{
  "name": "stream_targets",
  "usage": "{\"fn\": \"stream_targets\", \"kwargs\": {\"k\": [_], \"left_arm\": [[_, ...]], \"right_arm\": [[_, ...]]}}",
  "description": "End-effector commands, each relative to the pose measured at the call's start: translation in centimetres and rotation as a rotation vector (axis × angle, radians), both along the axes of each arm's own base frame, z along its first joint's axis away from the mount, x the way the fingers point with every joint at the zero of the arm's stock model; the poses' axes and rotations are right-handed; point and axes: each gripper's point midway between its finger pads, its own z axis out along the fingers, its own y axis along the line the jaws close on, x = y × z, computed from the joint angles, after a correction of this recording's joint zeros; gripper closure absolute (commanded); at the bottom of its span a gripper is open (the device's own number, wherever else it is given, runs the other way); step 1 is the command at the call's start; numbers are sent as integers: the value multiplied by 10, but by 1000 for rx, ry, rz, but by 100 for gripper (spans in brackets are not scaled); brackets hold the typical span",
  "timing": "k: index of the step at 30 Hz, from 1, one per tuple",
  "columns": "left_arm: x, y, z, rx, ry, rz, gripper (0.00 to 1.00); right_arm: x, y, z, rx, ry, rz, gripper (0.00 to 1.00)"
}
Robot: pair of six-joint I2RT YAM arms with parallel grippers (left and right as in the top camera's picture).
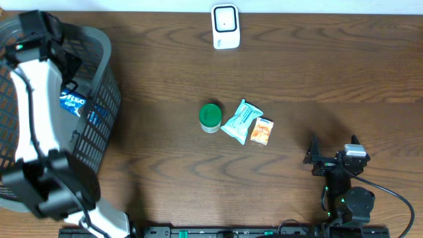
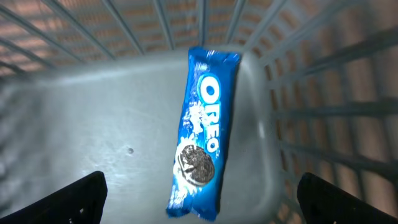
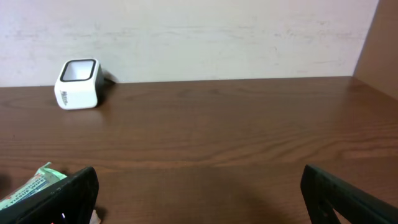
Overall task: Scan the item barcode
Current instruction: 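Reach the left gripper into the basket and grasp the blue Oreo pack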
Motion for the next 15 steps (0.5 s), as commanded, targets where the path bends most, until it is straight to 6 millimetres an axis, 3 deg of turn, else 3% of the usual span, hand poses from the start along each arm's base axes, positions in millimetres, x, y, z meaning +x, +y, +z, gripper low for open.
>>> {"fn": "stream_targets", "kwargs": {"k": [1,7,12,15], "left_arm": [[6,1,-45,-61,49,111,2],[16,4,-94,-84,115,140,2],[22,7,-117,-81,140,142,2],[21,9,-119,-68,151,145,2]], "right_arm": [[0,0,0,-12,1,1,1],[0,0,0,-12,1,1,1],[0,0,0,-12,1,1,1],[0,0,0,-12,1,1,1]]}}
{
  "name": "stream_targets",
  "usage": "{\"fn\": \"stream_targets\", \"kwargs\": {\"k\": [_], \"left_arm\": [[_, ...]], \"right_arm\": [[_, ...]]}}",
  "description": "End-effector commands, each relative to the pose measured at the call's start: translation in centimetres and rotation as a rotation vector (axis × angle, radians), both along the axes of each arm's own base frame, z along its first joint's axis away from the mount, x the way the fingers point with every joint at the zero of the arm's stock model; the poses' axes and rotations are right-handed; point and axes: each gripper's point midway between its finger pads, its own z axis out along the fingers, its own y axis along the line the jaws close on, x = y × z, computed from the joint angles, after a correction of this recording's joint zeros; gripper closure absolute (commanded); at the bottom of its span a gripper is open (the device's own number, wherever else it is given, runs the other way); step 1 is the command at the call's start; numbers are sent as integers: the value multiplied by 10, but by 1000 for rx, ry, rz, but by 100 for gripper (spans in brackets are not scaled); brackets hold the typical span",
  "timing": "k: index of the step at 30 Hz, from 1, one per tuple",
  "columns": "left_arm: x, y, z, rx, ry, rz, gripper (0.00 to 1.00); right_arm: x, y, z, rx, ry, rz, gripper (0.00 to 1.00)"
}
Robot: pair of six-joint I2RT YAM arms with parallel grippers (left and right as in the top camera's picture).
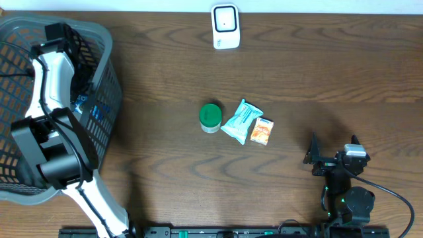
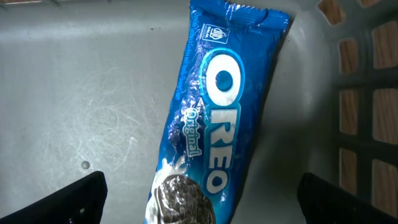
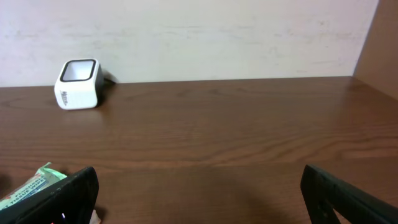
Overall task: Scan the item barcode
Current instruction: 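Reach the left gripper into the basket and grasp the blue Oreo pack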
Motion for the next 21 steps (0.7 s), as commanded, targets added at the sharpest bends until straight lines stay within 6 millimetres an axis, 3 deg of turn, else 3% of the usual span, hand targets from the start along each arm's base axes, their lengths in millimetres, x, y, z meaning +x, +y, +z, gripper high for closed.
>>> {"fn": "stream_targets", "kwargs": {"k": [1,6,15,17,20,21], "left_arm": [[-5,4,-14,22,46,17,2],[-9,5,-26,29,72,17,2],[-16,4,-68,14,144,15,1],[-17,3,-70,12,159,-4,15],[-18,4,-67,13,182,-62,44],[-20,4,-65,12,192,-75,63]], "right_arm": [[0,0,0,-12,1,1,1],[0,0,0,-12,1,1,1],[0,0,0,-12,1,1,1],[0,0,0,-12,1,1,1],[0,0,0,-12,1,1,1],[0,0,0,-12,0,1,1]]}}
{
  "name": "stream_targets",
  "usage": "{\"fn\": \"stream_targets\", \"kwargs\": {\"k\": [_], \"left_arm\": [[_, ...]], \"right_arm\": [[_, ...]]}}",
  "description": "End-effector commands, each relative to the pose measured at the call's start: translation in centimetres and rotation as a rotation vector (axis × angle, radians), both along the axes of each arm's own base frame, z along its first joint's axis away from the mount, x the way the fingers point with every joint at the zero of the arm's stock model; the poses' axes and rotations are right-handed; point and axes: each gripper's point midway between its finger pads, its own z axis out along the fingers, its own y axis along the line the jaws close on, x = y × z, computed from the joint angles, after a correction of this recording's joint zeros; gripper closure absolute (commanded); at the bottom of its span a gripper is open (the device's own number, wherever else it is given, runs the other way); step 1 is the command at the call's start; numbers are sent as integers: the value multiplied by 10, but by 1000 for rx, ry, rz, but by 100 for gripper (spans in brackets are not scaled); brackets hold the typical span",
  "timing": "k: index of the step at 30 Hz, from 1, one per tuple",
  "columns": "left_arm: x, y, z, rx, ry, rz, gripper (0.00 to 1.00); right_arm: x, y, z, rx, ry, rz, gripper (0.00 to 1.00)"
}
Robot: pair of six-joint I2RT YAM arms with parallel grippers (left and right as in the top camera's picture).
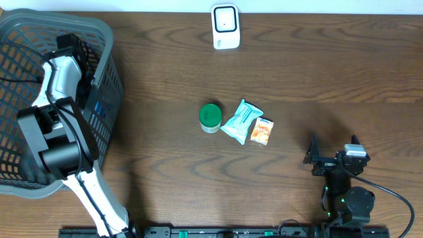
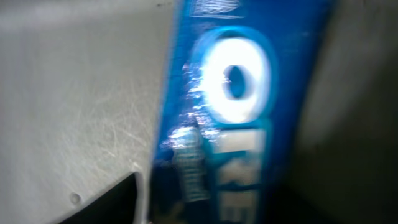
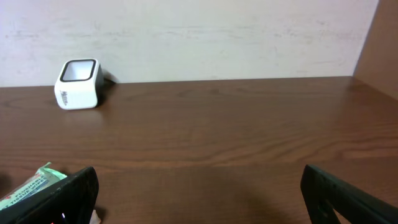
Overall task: Scan the item barcode
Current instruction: 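Reach the left gripper into the basket and grasp the blue Oreo pack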
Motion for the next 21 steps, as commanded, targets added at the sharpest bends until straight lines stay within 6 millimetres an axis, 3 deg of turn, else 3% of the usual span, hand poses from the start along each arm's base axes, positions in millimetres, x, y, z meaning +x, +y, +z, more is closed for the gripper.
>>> {"fn": "stream_targets", "kwargs": {"k": [1,3,8,11,16,17,18,19,20,21], "left_arm": [[-17,0,-12,-6,106,-59,72],[-22,5,2,17,112,-51,77],[-35,21,83,134,34,-22,80],[-43,19,149,195,-114,-9,92],[-73,5,260,293,-403,2,92],[-79,3,274,307,-447,6,89],[-87,0,293,325,-503,11,58],[-91,-1,300,332,-525,13,39],[-95,-2,305,337,-539,15,25],[-96,-2,303,335,-526,10,18]], "right_arm": [[0,0,0,-12,1,1,1],[0,0,0,-12,0,1,1],[0,0,0,-12,0,1,1],[0,0,0,-12,0,1,1],[0,0,0,-12,1,1,1],[0,0,0,-12,1,1,1],[0,0,0,-12,1,1,1],[0,0,0,-12,1,1,1],[0,0,0,-12,1,1,1],[0,0,0,-12,1,1,1]]}}
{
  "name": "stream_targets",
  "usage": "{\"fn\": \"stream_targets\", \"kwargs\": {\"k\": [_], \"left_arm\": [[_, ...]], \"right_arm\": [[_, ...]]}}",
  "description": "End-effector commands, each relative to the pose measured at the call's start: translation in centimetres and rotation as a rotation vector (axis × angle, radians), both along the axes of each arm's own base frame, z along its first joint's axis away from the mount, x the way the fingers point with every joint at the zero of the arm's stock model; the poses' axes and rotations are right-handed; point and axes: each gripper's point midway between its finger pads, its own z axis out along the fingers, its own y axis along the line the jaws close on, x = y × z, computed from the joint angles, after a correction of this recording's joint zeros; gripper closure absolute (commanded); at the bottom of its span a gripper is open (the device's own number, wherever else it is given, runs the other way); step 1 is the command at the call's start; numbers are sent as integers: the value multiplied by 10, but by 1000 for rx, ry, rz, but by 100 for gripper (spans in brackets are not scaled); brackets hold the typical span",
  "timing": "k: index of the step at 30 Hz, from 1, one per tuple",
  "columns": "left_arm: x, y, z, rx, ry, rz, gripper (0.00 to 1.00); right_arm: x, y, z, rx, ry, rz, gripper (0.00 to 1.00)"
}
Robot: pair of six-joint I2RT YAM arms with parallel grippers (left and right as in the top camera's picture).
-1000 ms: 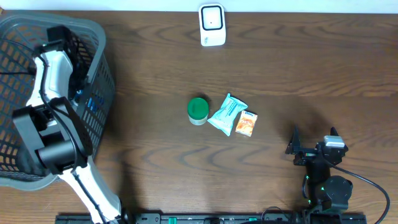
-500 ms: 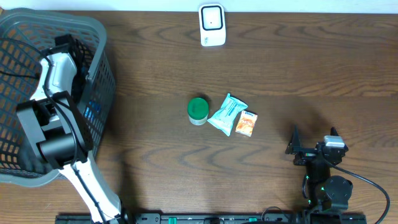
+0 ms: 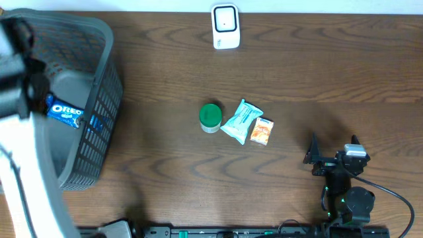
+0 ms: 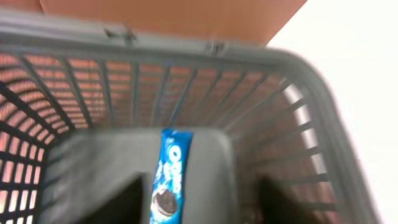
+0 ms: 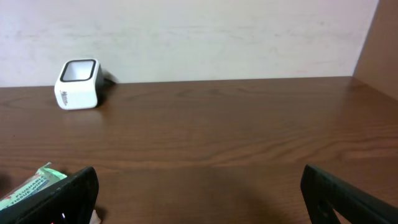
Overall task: Scan the item barcode
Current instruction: 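Reach the left gripper into the basket and grasp the blue Oreo pack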
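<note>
A blue Oreo pack (image 3: 65,111) lies on the floor of the grey mesh basket (image 3: 106,79) at the left; in the left wrist view the Oreo pack (image 4: 168,180) is small and far below. My left gripper (image 4: 199,202) hangs open high above it, its dark fingers (image 4: 121,202) blurred and holding nothing. The white barcode scanner (image 3: 225,26) stands at the table's far edge, and the right wrist view shows the scanner (image 5: 78,84) too. My right gripper (image 5: 199,205) rests open at the front right.
A green-lidded can (image 3: 210,118), a teal packet (image 3: 242,121) and a small orange packet (image 3: 262,131) lie together mid-table. The basket's tall walls (image 4: 186,87) ring the Oreo pack. The right arm's base (image 3: 347,198) sits at the front edge.
My left gripper was pressed close to the Oreo pack, which filled its view. Now it is high above the basket and the pack still lies on the basket floor. The right arm has not moved.
My left gripper hung open over the Oreo pack in the basket, then stood lower over it, then right down at it. Now it is far up again, empty, with the pack still in the basket. The right gripper stayed parked and open throughout.
</note>
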Motion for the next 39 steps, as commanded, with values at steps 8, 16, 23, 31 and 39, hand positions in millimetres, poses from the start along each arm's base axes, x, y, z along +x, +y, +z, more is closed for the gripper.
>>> {"fn": "stream_targets", "kwargs": {"k": [8,16,23,31,39], "left_arm": [[20,14,-121,-97,356,21,9],[36,23,-225,-190,601,42,9],[49,25,-275,-225,656,34,9],[48,17,-311,-277,685,17,9],[24,9,-347,-297,726,20,25]], "right_arm": [[0,0,0,-12,1,1,1],[0,0,0,-12,1,1,1],[0,0,0,-12,1,1,1],[0,0,0,-12,1,1,1],[0,0,0,-12,1,1,1]]}}
